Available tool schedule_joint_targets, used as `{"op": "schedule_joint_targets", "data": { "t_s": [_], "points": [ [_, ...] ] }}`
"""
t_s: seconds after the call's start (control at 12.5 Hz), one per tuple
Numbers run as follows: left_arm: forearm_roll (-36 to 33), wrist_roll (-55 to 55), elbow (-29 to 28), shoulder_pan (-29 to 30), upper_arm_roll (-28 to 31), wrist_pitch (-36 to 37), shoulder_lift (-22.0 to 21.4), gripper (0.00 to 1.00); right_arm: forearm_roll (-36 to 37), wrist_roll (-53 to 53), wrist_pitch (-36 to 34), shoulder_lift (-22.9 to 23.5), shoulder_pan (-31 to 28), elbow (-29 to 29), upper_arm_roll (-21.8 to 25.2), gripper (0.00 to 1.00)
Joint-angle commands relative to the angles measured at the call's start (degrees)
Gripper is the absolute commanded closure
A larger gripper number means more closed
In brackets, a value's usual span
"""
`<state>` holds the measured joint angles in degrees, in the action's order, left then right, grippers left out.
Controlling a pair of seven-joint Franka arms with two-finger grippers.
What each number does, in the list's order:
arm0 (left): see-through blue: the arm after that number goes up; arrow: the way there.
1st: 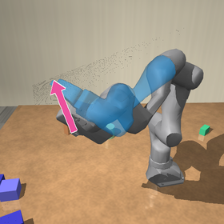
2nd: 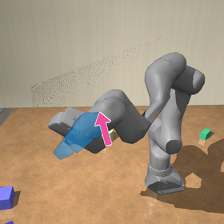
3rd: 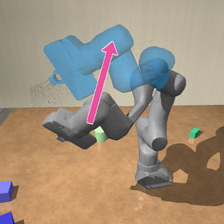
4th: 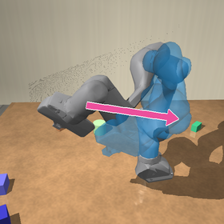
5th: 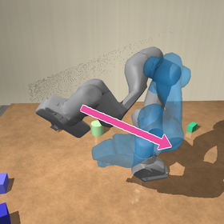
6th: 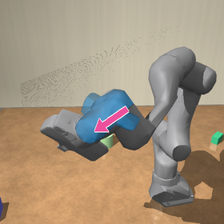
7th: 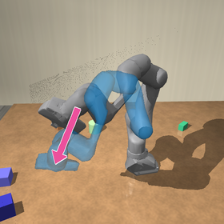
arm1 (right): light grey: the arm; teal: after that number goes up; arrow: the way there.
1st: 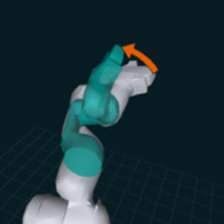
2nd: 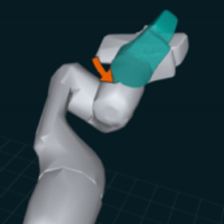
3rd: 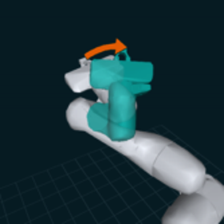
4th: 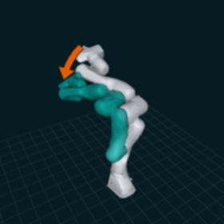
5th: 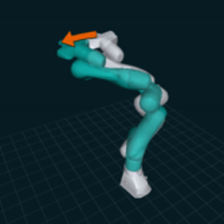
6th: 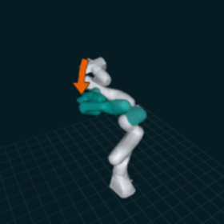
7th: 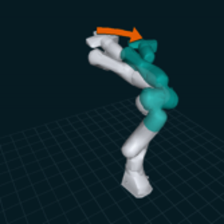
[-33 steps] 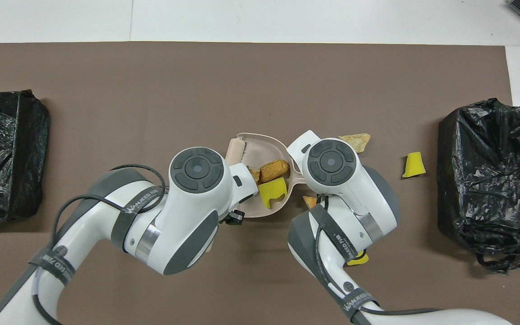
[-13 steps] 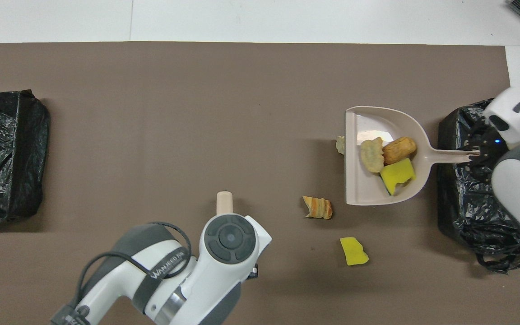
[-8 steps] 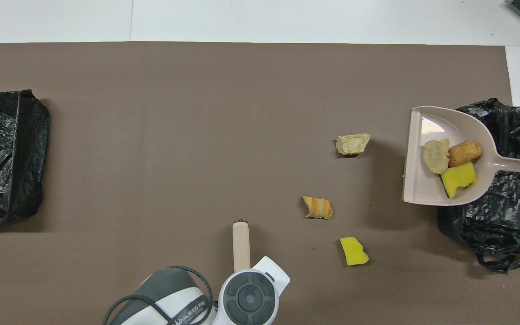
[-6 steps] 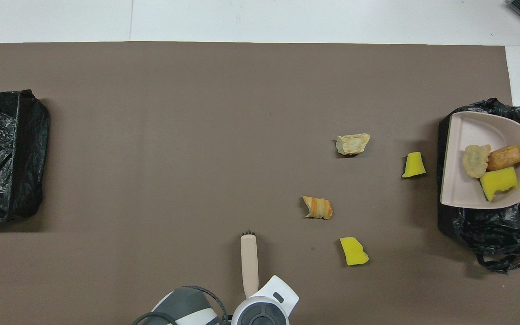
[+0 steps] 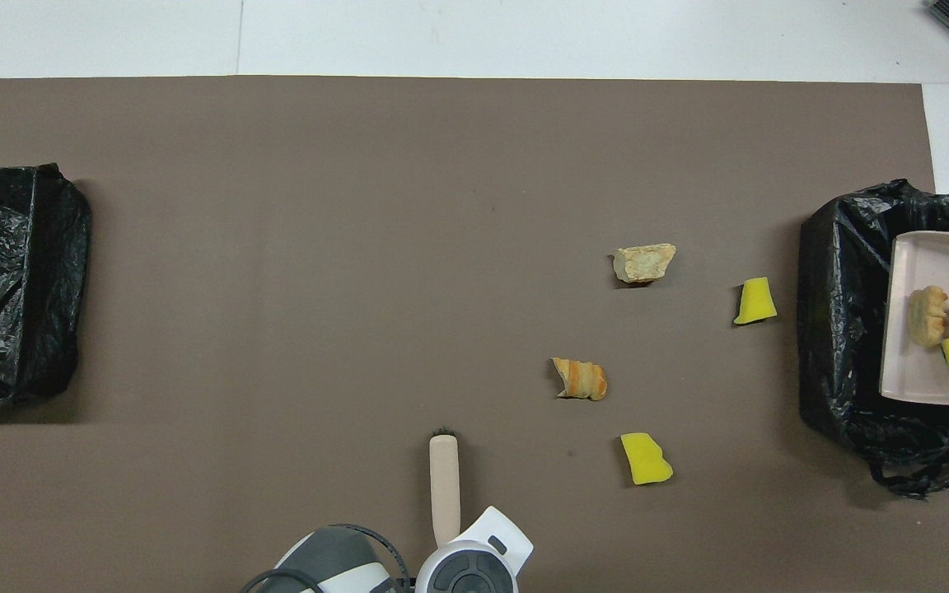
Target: Sweep and dump trash in bin
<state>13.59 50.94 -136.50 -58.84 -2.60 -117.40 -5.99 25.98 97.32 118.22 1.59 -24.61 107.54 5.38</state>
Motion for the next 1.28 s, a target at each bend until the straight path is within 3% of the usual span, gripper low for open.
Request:
{"op": "schedule_joint_targets", "data": {
  "t_s": [0.0, 0.08, 0.4, 0.72, 0.96, 1.2],
  "points": [
    [1.1, -1.8, -1.9, -0.3, 1.1, -1.2, -1.3, 0.22, 6.7, -0.6, -0.7, -0.4, 0.1, -0.2, -1.0, 1.00],
    [1.1, -2.9, -1.7, -0.1, 1.1, -1.0, -1.1, 0.00, 8.2, -1.0, -1.6, -0.5, 0.8, -0.6, -1.1, 1.00],
    [0.0, -10.3, 2.3, 7.6, 1.5, 1.3, -0.7, 0.00, 17.4, -3.0, -9.7, -2.5, 5.9, -4.2, -1.9, 1.00],
    [-9.4, -21.0, 7.9, 18.4, 1.5, 7.8, -1.7, 0.00, 22.8, -3.6, -10.6, -4.4, 8.2, -4.0, -2.1, 1.00],
    [-14.2, -32.3, 12.3, 28.8, 1.5, 7.5, -1.6, 0.00, 19.4, -4.1, -10.6, -4.8, 7.4, -3.7, -2.3, 1.00],
    [-14.3, -43.5, 19.6, 38.6, 1.5, 7.7, 0.8, 0.00, 5.5, -5.0, -10.7, -4.7, 7.1, -3.8, -1.5, 1.00]
  ]
}}
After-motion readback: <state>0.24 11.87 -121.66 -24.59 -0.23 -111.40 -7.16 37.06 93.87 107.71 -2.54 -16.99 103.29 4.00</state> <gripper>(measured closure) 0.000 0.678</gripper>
